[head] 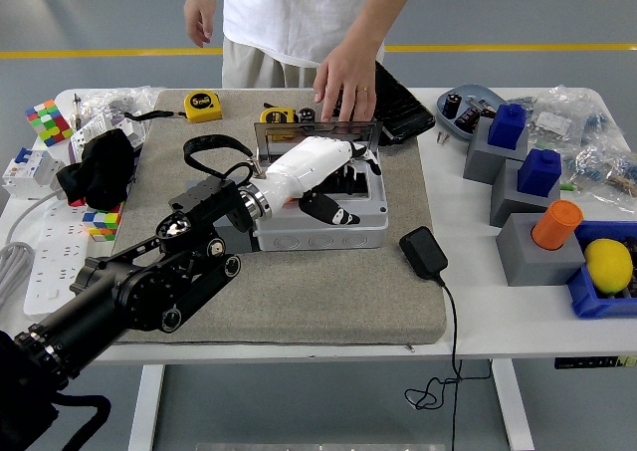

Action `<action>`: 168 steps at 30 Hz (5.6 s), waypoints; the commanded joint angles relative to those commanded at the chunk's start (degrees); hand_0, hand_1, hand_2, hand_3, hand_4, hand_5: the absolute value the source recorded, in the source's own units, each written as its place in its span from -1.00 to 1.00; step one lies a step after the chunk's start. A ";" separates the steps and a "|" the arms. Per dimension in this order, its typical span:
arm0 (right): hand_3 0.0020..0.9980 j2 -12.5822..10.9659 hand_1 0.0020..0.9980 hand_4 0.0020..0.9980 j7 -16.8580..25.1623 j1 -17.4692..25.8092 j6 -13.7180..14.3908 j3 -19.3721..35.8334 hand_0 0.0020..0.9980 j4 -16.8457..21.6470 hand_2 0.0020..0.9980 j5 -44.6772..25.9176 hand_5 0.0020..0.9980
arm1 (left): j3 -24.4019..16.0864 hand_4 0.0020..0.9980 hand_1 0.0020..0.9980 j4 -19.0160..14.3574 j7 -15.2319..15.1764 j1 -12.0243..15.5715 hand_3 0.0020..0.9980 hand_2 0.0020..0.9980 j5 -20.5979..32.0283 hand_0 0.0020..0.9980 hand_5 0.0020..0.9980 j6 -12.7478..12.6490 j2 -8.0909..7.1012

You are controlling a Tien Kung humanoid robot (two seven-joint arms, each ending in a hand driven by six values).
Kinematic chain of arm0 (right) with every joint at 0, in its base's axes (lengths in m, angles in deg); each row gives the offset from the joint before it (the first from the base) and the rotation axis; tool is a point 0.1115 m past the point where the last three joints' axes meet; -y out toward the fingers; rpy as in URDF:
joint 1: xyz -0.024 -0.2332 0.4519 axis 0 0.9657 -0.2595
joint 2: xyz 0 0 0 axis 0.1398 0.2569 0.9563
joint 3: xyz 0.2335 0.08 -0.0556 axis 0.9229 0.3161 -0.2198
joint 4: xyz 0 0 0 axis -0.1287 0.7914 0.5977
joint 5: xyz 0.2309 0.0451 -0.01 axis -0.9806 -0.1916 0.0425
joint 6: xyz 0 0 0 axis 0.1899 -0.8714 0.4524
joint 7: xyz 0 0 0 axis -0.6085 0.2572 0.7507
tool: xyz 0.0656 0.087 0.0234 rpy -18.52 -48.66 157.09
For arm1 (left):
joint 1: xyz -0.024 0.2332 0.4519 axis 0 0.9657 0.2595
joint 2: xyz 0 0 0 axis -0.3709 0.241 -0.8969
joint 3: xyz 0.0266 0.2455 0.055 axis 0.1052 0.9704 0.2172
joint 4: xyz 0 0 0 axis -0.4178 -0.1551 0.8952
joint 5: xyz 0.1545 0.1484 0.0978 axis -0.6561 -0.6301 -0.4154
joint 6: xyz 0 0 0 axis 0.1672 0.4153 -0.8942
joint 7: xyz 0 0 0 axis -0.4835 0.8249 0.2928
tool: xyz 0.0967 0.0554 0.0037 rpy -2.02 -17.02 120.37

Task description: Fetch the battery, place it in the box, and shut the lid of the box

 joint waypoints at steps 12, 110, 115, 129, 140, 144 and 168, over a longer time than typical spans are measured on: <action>0.58 0.14 0.53 1.00 0.25 0.13 0.13 0.49 0.60 0.00 0.52 0.14 0.36 | -2.75 1.00 -0.31 -10.47 0.70 3.75 0.27 -0.27 2.62 -0.52 -0.76 0.49 0.00; 0.56 0.12 0.51 1.00 1.71 0.34 0.61 0.08 0.58 0.00 0.50 -0.81 0.34 | -17.17 1.00 -0.02 -18.79 4.81 20.25 0.11 -0.11 0.75 -0.31 -0.51 2.98 -9.81; 0.56 0.07 0.51 1.00 1.68 0.33 0.61 -0.04 0.58 0.00 0.50 -0.94 0.34 | -16.19 1.00 -0.02 -17.87 5.24 19.95 0.11 -0.11 0.03 -0.31 -0.51 3.18 -9.47; 0.56 0.12 0.51 1.00 1.90 0.24 0.56 -1.44 0.58 0.00 0.50 -1.83 0.34 | -6.70 1.00 -0.02 -17.71 5.22 16.14 0.11 -0.10 1.04 -0.32 -0.50 3.19 -1.71; 0.56 0.07 0.51 1.00 1.63 0.29 0.60 -1.34 0.58 0.00 0.50 -1.71 0.34 | -5.84 1.00 -0.03 -18.68 5.22 14.08 0.11 -0.09 1.95 -0.32 -0.49 3.20 -0.40; 0.56 0.04 0.51 1.00 1.59 0.36 0.61 -1.31 0.58 0.00 0.50 -1.63 0.34 | -8.59 1.00 -0.03 -19.32 4.90 13.47 0.11 -0.09 1.85 -0.32 -0.49 2.92 -0.96; 0.56 -0.44 0.51 1.00 1.27 -0.65 0.72 -3.24 0.58 0.00 0.50 -2.02 0.34 | -16.22 1.00 0.52 -8.48 9.20 2.48 0.51 0.47 -4.81 0.43 -0.17 6.94 -0.93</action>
